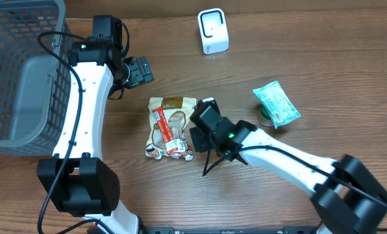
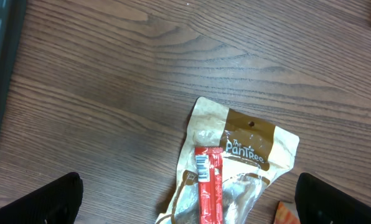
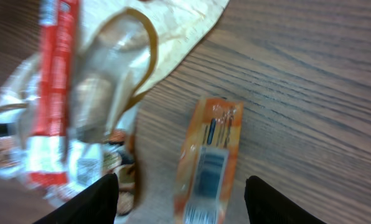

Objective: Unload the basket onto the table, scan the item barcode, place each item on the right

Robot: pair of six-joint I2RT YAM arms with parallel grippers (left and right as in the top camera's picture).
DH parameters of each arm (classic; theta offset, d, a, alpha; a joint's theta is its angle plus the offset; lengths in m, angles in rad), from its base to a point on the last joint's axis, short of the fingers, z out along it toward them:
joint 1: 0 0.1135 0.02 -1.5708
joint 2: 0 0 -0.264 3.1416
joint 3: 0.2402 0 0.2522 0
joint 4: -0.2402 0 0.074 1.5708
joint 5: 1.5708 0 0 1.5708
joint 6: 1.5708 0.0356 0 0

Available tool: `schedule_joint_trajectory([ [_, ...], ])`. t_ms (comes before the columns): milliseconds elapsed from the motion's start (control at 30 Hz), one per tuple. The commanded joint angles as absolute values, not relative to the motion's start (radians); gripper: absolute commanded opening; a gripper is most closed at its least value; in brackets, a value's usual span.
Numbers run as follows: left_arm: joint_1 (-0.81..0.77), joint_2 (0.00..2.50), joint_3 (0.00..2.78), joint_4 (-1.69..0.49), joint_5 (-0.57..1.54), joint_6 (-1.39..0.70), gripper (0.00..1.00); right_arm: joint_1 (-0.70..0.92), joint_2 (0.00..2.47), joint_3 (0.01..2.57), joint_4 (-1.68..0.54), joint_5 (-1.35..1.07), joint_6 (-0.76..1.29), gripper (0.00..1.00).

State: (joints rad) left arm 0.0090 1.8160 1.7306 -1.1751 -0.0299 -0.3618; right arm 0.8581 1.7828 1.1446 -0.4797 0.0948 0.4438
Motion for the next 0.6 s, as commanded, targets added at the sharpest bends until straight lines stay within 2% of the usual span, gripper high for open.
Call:
schedule_joint_trajectory([
  [0,0.013,1.801,1.743,-1.174,-0.033,-0.339,1.00,0.863,1.832,1.161,-0.458,0.157,0.436,0.66],
  [200,0.013,1.801,1.743,-1.174,-0.033,-0.339,1.00,0.865,1.865,1.161,-0.435,0.157,0.437,0.65],
  [267,0.013,1.801,1.743,-1.174,-0.033,-0.339,1.00,0.865,1.865,1.161,-0.424,0.157,0.436,0.60],
  [300,0.012,1.801,1.743,-1.174,-0.033,-0.339,1.00,0.865,1.865,1.161,-0.421,0.157,0.437,0.55],
  [367,0.013,1.801,1.743,-1.174,-0.033,-0.339,1.00,0.865,1.865,1.159,-0.423,0.157,0.437,0.34],
  [467,0.013,1.801,1.743,-1.174,-0.033,-0.339,1.00,0.865,1.865,1.158,-0.424,0.157,0.437,0.07],
  [500,0.013,1.801,1.743,-1.174,-0.033,-0.339,1.00,0.865,1.865,1.158,-0.424,0.157,0.436,0.06],
  [533,0.013,1.801,1.743,-1.174,-0.033,-0.340,1.00,0.865,1.865,1.158,-0.421,0.158,0.436,0.13],
  [567,0.012,1.801,1.743,-1.173,-0.033,-0.339,0.99,0.865,1.865,1.158,-0.418,0.158,0.437,0.40],
])
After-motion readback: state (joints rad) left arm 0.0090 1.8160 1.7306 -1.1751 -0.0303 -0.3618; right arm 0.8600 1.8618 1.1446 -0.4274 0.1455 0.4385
